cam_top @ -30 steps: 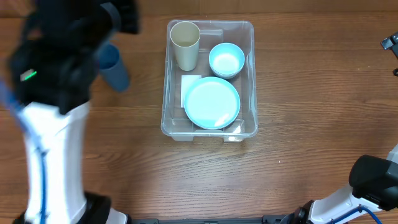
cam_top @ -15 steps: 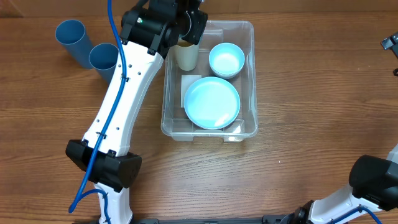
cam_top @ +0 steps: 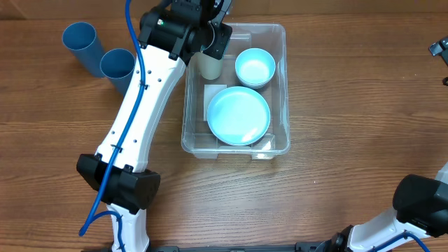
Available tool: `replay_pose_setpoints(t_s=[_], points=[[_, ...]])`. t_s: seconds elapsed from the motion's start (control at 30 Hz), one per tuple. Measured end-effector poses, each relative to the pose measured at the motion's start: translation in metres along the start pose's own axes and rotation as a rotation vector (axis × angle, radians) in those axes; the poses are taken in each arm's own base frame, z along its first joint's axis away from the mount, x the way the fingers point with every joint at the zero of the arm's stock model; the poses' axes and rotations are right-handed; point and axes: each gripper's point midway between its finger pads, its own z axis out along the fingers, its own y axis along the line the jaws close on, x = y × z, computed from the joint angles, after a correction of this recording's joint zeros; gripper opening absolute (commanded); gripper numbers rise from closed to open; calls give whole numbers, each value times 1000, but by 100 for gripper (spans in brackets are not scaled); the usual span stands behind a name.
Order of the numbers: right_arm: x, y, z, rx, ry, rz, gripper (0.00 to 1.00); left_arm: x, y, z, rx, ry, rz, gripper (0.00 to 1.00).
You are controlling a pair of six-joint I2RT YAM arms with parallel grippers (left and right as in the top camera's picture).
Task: Pack container
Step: 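Carry the beige cup to the bin and stack it into the first, then release the stacked beige cup and raise the left gripper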
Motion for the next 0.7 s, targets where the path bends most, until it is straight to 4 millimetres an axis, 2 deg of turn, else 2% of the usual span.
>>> replay_pose_setpoints(t_s=[0.03, 0.13, 0.2, 0.33, 0.47, 0.7], points=[[0, 0, 0, 0, 0, 0, 100, 1, 0, 2, 0, 4, 0, 5], [0, 0, 0, -1, -1, 0, 100, 5, 0, 14, 1, 26, 4, 24], [0, 0, 0, 0, 0, 0, 100, 7, 0, 23, 2, 40, 4, 30], [0, 0, 0, 0, 0, 0, 100, 1, 1, 37, -4, 17, 6, 33], [0, 0, 0, 0, 0, 0, 100, -17, 8, 38, -41, -57, 6, 32], [0, 0, 0, 0, 0, 0, 100, -33, 16, 36, -82, -120, 1, 29]])
